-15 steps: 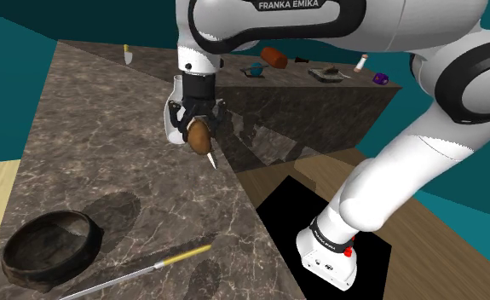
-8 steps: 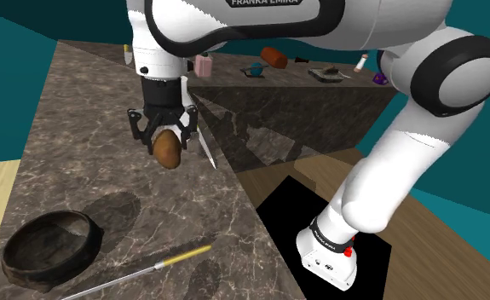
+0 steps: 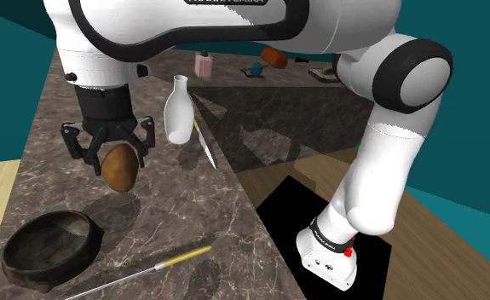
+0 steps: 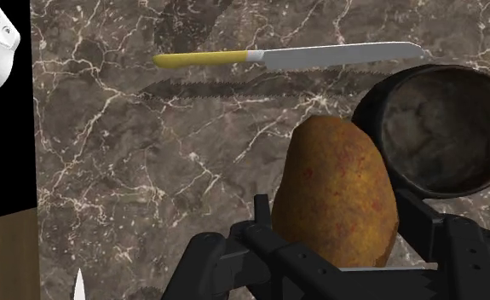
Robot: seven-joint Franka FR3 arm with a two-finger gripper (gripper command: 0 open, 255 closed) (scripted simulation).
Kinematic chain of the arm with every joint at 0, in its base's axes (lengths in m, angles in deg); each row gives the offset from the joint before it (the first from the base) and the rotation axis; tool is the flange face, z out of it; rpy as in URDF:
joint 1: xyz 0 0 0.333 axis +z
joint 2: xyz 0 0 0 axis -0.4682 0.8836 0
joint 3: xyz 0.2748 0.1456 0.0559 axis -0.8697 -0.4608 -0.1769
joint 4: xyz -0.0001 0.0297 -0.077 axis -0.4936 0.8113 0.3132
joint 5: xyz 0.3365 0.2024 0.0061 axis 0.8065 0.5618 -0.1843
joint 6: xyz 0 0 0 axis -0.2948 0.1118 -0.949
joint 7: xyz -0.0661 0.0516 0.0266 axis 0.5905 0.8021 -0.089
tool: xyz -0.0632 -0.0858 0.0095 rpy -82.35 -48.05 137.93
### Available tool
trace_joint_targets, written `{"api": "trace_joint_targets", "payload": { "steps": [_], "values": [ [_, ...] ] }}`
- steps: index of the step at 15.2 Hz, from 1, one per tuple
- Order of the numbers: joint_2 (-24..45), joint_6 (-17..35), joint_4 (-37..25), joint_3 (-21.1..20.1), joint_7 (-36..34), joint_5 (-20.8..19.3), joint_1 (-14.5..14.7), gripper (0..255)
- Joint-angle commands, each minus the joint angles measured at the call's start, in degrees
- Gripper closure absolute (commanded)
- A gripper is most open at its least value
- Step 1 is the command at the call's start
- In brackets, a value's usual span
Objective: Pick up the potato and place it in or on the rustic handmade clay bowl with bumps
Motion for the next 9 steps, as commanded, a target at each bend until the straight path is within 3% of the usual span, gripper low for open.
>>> {"api": "trace_joint_targets", "payload": {
  "steps": [1, 6, 9],
  "values": [
    [3.92, -0.71, -4.58, -0.42, -2.75, -1.83, 2.30, 255],
    [15.52, -5.30, -20.84, -0.53, -9.24, -6.90, 10.35, 255],
    [24.60, -10.61, -35.68, 0.32, -12.20, -10.19, 16.99, 255]
  ]
}}
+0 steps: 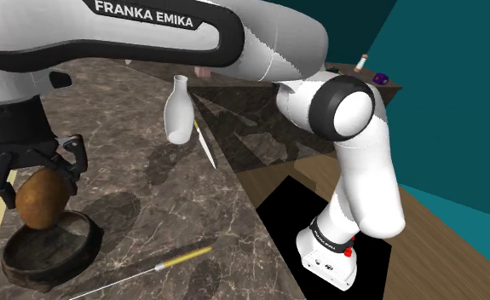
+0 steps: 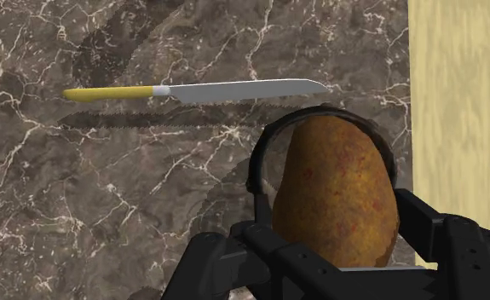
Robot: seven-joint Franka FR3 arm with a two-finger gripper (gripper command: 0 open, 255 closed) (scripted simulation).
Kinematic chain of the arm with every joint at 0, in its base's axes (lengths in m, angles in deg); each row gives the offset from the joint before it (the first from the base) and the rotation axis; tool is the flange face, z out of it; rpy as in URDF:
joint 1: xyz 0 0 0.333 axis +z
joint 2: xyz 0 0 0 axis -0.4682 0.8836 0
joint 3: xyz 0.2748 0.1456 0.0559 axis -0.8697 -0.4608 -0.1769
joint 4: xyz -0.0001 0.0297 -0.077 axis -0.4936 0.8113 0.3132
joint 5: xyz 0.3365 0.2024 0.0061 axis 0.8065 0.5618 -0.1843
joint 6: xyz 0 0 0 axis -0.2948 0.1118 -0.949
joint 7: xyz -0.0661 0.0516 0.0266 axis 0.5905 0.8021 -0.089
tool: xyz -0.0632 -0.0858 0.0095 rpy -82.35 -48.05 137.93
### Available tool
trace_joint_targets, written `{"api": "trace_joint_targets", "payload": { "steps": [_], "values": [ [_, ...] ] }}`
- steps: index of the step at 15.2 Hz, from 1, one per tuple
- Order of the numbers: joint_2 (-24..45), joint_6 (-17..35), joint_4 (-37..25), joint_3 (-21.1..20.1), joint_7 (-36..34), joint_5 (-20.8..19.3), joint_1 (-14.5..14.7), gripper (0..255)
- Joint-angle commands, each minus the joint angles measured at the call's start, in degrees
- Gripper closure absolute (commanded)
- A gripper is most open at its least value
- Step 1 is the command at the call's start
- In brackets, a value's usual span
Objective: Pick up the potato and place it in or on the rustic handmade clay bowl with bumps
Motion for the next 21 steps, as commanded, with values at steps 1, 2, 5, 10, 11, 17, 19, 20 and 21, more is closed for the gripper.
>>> {"api": "trace_joint_targets", "payload": {
  "steps": [1, 2, 5, 10, 11, 17, 19, 20, 21],
  "values": [
    [4.68, -3.12, -8.15, 0.50, -1.45, -1.54, 3.63, 255],
    [4.24, -2.01, -6.54, 0.50, -1.35, -1.37, 3.25, 255],
    [3.25, 1.07, -2.31, 0.39, -1.11, -1.06, 2.22, 255],
    [2.40, 5.56, 3.24, 0.33, -0.73, -0.81, 1.02, 255],
    [2.32, 6.39, 4.19, 0.34, -0.66, -0.79, 0.83, 255],
    [2.21, 9.60, 7.65, 0.41, -0.37, -0.78, 0.22, 255],
    [2.21, 9.60, 7.65, 0.41, -0.37, -0.78, 0.22, 255],
    [2.21, 9.60, 7.65, 0.41, -0.37, -0.78, 0.22, 255],
    [2.21, 9.60, 7.65, 0.41, -0.37, -0.78, 0.22, 255]
  ]
}}
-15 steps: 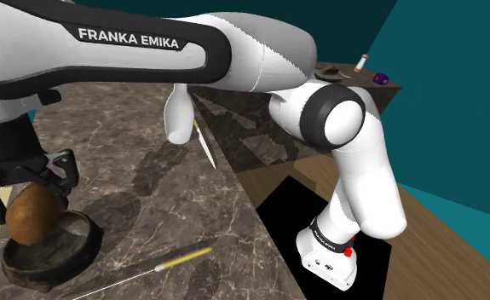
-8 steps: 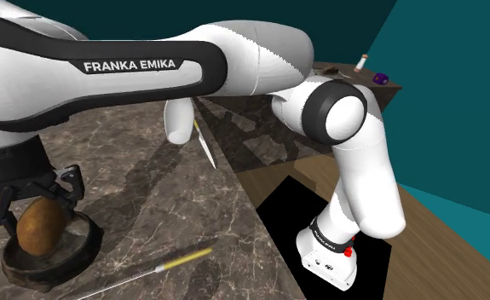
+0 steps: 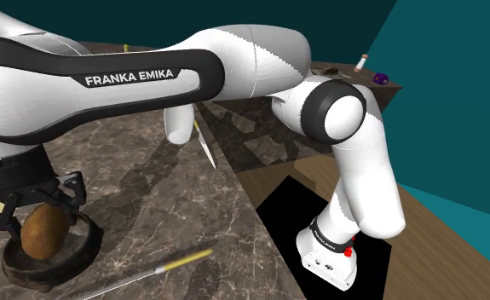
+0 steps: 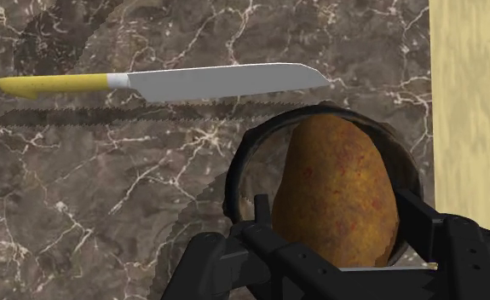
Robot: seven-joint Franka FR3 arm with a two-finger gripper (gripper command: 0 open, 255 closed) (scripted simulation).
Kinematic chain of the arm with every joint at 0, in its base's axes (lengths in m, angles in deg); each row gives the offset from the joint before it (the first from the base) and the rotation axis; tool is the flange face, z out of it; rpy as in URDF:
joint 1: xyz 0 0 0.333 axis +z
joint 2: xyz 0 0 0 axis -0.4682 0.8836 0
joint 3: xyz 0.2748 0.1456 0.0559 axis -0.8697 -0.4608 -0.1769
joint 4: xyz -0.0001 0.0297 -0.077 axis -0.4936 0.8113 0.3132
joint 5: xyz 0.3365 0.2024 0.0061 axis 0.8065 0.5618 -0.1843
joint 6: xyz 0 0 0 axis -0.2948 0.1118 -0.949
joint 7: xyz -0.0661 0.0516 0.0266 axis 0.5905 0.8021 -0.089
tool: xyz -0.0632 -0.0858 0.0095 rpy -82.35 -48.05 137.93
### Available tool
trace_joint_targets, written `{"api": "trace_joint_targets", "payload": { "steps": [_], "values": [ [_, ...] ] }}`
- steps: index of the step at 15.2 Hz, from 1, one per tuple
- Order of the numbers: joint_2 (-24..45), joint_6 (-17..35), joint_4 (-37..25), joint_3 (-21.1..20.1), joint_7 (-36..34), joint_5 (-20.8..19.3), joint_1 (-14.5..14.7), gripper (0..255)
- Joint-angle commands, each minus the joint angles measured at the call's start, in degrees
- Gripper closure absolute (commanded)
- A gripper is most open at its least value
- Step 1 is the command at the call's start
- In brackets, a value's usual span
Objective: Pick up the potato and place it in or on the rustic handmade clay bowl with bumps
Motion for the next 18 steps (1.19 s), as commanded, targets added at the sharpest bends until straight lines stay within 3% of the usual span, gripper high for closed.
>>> {"api": "trace_joint_targets", "payload": {
  "steps": [1, 2, 7, 11, 18],
  "values": [
    [0.00, 0.01, 0.00, 0.00, -0.01, 0.00, 0.01, 255],
    [0.00, 0.01, 0.00, 0.00, -0.01, 0.00, 0.01, 0],
    [0.00, 0.01, 0.00, 0.00, -0.01, 0.00, 0.00, 0],
    [2.50, -9.15, -11.93, 0.38, 0.13, -0.67, 1.96, 0],
    [2.51, -9.15, -11.94, 0.39, 0.13, -0.66, 1.97, 0]
  ]
}}
